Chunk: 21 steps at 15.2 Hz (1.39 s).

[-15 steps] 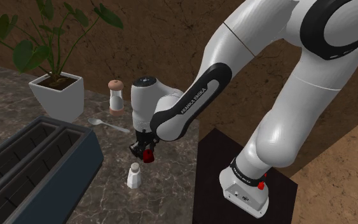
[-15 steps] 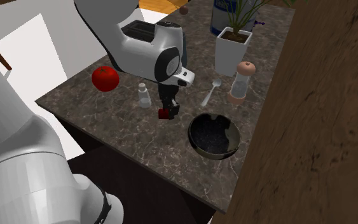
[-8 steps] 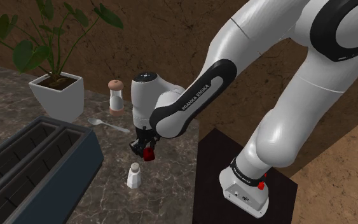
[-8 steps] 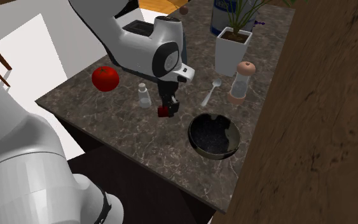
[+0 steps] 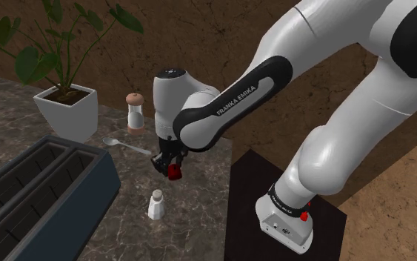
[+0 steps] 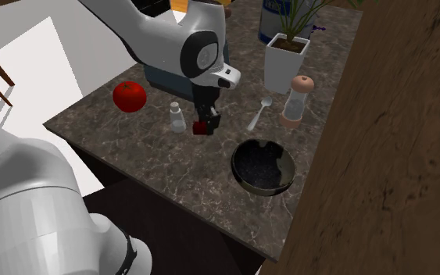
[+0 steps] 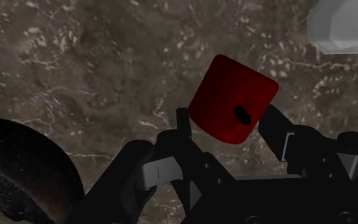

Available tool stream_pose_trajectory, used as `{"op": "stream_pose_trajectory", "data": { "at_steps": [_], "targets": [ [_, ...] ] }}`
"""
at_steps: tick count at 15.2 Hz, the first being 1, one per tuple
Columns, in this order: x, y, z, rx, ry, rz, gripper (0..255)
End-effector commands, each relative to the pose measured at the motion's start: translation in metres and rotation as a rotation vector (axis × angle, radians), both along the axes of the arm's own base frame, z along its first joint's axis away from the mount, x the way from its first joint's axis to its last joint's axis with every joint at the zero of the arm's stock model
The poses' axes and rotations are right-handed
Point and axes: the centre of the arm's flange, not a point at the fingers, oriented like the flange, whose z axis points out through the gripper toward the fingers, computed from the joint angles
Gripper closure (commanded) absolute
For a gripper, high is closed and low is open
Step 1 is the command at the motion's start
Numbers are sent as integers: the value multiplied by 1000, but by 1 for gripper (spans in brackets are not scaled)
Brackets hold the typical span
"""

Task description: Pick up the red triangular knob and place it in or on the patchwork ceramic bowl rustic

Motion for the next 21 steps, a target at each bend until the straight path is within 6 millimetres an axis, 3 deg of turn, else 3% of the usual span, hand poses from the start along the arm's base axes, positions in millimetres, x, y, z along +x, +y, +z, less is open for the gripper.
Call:
{"op": "stream_pose_trajectory", "data": {
  "at_steps": [1,21],
  "targets": [
    [0,0,11,0,1,0,255],
    [0,0,112,0,1,0,255]
  ]
}}
